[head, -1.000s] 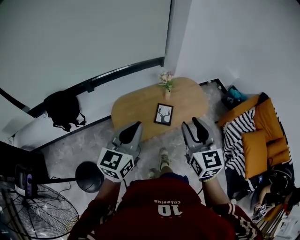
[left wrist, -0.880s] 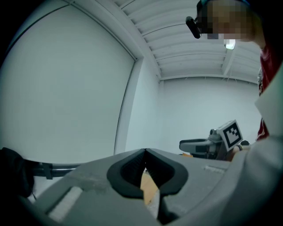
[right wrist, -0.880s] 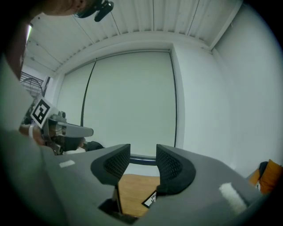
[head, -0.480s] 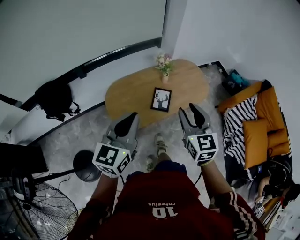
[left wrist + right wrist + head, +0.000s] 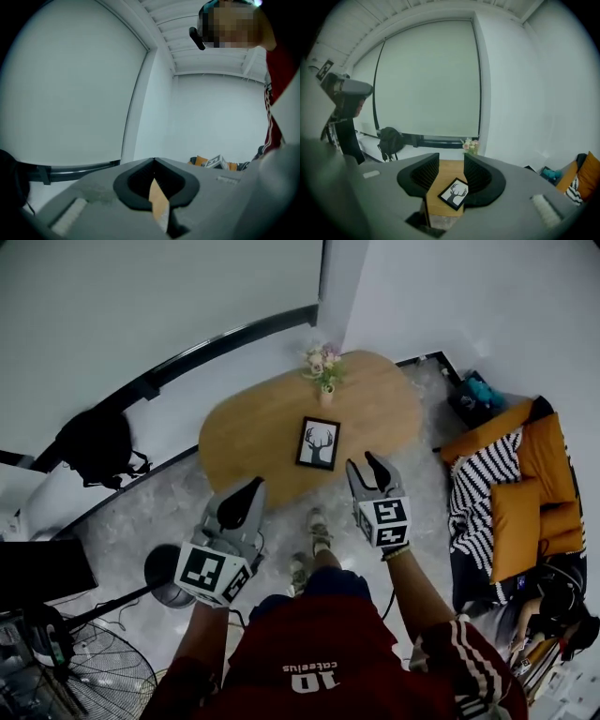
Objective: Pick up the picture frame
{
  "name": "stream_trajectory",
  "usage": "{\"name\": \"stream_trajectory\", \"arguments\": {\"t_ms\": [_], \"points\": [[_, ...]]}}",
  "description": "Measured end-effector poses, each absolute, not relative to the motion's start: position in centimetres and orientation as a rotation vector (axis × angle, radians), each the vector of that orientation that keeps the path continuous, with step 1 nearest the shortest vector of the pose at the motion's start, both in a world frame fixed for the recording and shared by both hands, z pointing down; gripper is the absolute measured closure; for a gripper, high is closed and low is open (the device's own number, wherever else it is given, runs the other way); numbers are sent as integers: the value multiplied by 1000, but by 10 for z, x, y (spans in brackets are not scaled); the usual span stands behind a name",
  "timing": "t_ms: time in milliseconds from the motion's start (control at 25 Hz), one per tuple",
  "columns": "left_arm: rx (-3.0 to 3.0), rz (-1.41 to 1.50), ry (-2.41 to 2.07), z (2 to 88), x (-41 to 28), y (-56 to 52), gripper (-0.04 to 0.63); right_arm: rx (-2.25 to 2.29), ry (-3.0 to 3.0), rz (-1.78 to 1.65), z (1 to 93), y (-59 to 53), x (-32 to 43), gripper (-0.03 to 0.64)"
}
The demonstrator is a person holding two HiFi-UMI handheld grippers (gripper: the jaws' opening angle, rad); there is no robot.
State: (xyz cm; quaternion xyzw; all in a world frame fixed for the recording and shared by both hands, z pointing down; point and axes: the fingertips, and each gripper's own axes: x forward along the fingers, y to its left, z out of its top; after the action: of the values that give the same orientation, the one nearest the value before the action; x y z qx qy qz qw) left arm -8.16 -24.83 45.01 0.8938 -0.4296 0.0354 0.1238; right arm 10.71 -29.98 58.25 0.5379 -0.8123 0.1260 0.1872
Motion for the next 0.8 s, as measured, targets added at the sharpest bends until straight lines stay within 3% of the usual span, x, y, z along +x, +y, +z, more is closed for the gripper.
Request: {"name": "stream_trajectory", "arguments": {"t_ms": [800], "points": [[2490, 301, -1243, 555, -60, -349, 594, 1385, -1939, 812, 879, -413, 140, 458]]}}
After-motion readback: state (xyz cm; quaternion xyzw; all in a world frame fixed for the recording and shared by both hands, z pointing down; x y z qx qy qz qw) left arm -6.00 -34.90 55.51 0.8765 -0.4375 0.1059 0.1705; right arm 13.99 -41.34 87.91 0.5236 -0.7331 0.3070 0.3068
